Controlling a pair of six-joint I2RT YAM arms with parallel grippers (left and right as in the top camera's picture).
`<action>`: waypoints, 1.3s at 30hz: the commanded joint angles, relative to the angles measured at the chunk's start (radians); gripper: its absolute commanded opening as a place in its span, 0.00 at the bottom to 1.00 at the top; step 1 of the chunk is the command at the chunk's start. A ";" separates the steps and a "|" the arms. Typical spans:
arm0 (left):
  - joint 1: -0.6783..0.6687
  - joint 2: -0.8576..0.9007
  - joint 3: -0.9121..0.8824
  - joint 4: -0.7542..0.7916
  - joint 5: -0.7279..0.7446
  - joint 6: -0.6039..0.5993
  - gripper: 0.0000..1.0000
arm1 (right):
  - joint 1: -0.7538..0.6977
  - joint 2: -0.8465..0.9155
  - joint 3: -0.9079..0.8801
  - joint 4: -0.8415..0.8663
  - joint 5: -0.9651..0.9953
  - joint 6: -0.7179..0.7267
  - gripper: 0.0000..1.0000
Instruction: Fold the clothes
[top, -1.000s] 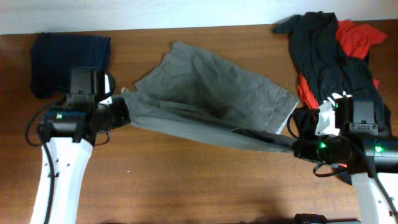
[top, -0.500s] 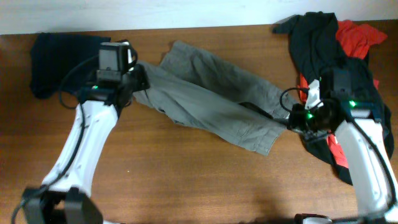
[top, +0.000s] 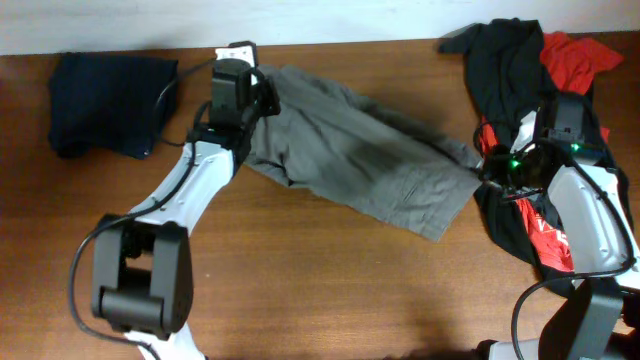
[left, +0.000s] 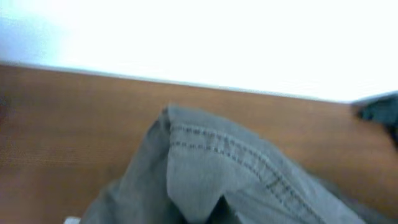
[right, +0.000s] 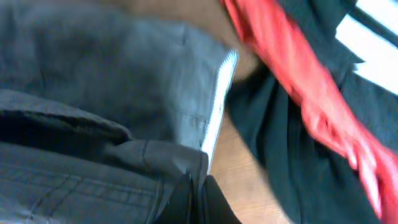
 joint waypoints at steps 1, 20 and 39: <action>0.027 0.079 0.019 0.112 -0.135 0.017 0.01 | -0.038 0.020 -0.002 0.060 0.105 -0.024 0.04; -0.021 0.219 0.020 0.332 -0.135 0.022 0.99 | -0.039 0.222 -0.002 0.369 0.114 -0.025 0.62; -0.020 0.095 0.021 -0.039 0.129 0.553 0.99 | 0.068 0.101 0.117 0.090 0.029 -0.142 0.18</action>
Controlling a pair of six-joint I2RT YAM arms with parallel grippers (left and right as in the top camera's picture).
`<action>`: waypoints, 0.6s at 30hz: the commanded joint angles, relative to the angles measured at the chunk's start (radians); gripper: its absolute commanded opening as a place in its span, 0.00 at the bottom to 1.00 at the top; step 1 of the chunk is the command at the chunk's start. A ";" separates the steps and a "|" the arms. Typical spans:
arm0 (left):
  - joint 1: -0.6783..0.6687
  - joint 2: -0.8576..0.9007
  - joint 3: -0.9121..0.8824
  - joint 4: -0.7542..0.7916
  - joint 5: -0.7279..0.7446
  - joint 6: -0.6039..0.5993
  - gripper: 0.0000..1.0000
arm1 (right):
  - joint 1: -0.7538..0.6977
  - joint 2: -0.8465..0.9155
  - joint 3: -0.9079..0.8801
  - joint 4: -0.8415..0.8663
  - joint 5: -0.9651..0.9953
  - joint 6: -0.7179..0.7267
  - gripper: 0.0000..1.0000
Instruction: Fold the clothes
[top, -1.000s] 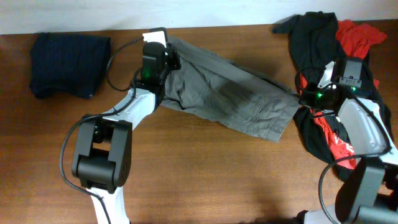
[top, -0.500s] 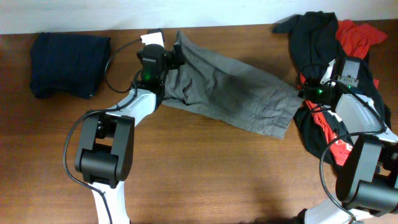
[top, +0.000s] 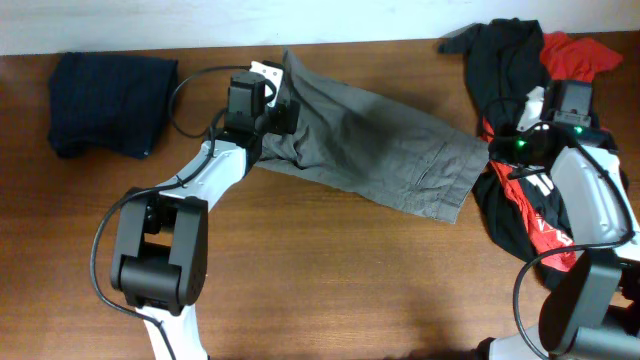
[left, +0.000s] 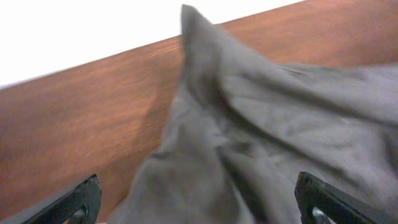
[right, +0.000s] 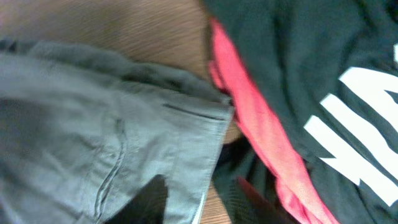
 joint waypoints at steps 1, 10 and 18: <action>0.000 -0.031 0.010 -0.011 0.105 0.161 0.99 | 0.078 -0.007 0.012 0.007 0.012 -0.039 0.16; 0.002 0.025 0.010 -0.018 0.102 0.251 0.78 | 0.177 0.003 0.011 0.032 0.066 -0.039 0.15; 0.002 0.113 0.010 -0.052 0.100 0.247 0.01 | 0.195 0.004 0.009 0.031 0.061 -0.038 0.15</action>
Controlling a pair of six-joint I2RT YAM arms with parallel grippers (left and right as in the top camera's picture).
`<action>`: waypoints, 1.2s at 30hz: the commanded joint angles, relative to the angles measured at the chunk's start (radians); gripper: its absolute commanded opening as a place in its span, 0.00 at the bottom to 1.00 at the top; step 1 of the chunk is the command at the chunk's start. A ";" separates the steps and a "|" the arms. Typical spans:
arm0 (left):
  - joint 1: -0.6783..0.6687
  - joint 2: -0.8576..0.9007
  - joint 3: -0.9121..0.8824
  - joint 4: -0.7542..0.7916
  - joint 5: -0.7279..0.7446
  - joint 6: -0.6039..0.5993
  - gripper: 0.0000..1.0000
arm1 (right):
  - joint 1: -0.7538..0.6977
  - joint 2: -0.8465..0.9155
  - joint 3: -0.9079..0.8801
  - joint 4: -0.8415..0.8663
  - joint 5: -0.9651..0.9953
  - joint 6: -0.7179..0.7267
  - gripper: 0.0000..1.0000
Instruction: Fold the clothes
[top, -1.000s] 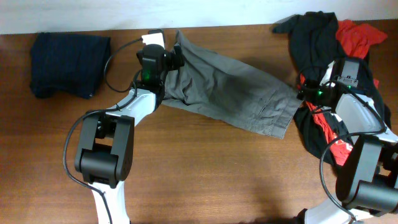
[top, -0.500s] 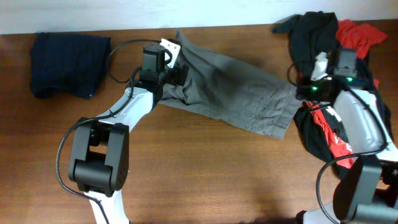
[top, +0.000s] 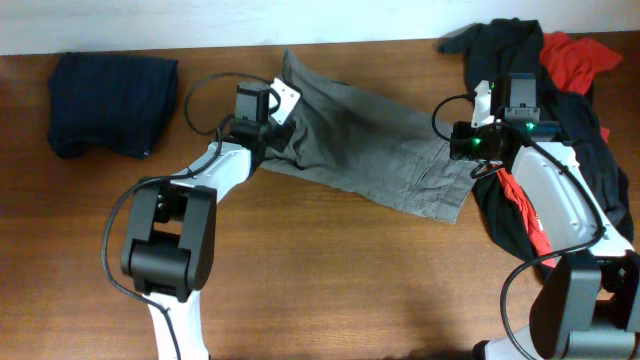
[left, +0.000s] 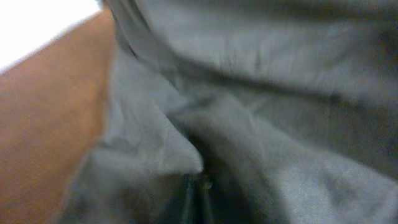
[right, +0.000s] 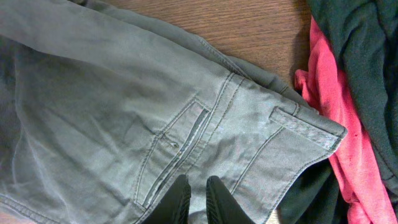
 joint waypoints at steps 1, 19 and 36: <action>0.003 0.029 0.010 -0.045 -0.020 -0.032 0.01 | 0.008 0.004 0.009 0.000 0.005 -0.010 0.15; 0.143 0.029 0.010 -0.657 0.015 -0.639 0.13 | 0.008 0.026 0.009 -0.043 -0.006 0.228 0.26; 0.153 -0.025 0.240 -0.850 0.029 -0.501 0.01 | -0.085 0.182 -0.010 -0.079 -0.134 0.222 0.57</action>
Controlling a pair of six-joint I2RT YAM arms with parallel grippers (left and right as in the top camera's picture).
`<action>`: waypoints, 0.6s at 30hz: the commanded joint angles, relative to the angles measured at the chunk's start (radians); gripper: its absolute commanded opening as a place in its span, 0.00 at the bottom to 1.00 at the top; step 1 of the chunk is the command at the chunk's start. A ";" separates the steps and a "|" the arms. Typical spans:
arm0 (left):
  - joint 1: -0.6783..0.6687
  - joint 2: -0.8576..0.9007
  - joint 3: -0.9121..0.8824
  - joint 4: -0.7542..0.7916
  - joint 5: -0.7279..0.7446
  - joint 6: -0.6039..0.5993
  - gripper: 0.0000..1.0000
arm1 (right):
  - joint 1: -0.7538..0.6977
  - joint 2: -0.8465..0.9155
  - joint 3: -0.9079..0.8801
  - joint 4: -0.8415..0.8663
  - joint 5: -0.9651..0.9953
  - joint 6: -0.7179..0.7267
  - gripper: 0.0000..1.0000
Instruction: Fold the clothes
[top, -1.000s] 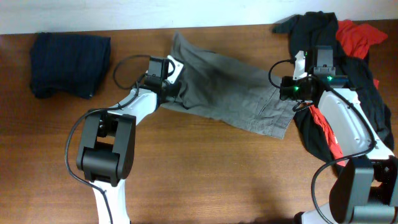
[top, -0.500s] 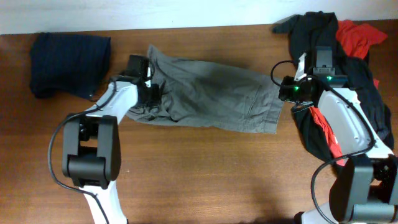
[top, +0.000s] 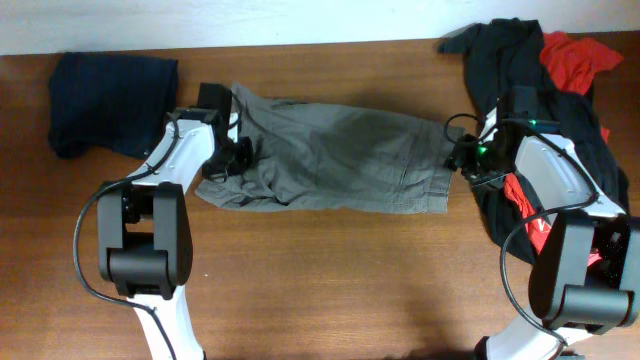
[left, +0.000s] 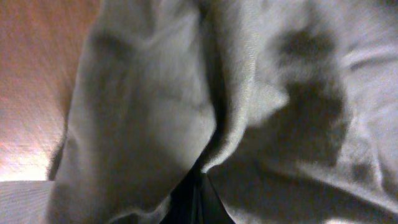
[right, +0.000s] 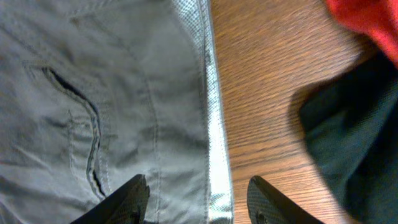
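Grey shorts (top: 330, 160) lie spread flat across the middle of the table, their length running left to right. My left gripper (top: 236, 157) is at their left end, shut on a pinch of the grey cloth (left: 249, 93); its fingertips (left: 196, 198) show as one dark wedge. At the right end my right gripper (top: 463, 160) stands open, low over the waistband edge (right: 214, 124). That pale edge runs between its two black fingers (right: 132, 198), and a back pocket slit (right: 78, 118) lies just to the left.
A folded dark blue garment (top: 108, 90) lies at the back left. A heap of black and red clothes (top: 545, 70) fills the right side, reaching down past my right arm. Bare wood (top: 330, 290) lies in front of the shorts.
The shorts lay slanted from back left to front right; now they lie level and stretched out. My left gripper has moved left and nearer with the cloth. My right gripper has opened at the waistband.
Both grippers first held the shorts' ends, the cloth slanting across the table. Then both stood open and the shorts lay closer to the back edge. After that the left was shut on cloth near the back and the right closed above the pocket. The shorts now lie flat.
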 joint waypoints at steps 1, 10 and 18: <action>0.001 -0.026 0.074 -0.001 0.006 0.099 0.01 | 0.002 0.044 -0.013 0.026 0.005 -0.027 0.57; -0.001 -0.063 0.124 0.038 0.006 0.344 0.01 | 0.002 0.116 -0.017 0.109 0.005 -0.039 0.60; -0.033 -0.063 0.124 0.087 0.006 0.673 0.01 | 0.002 0.173 -0.020 0.129 -0.054 -0.039 0.60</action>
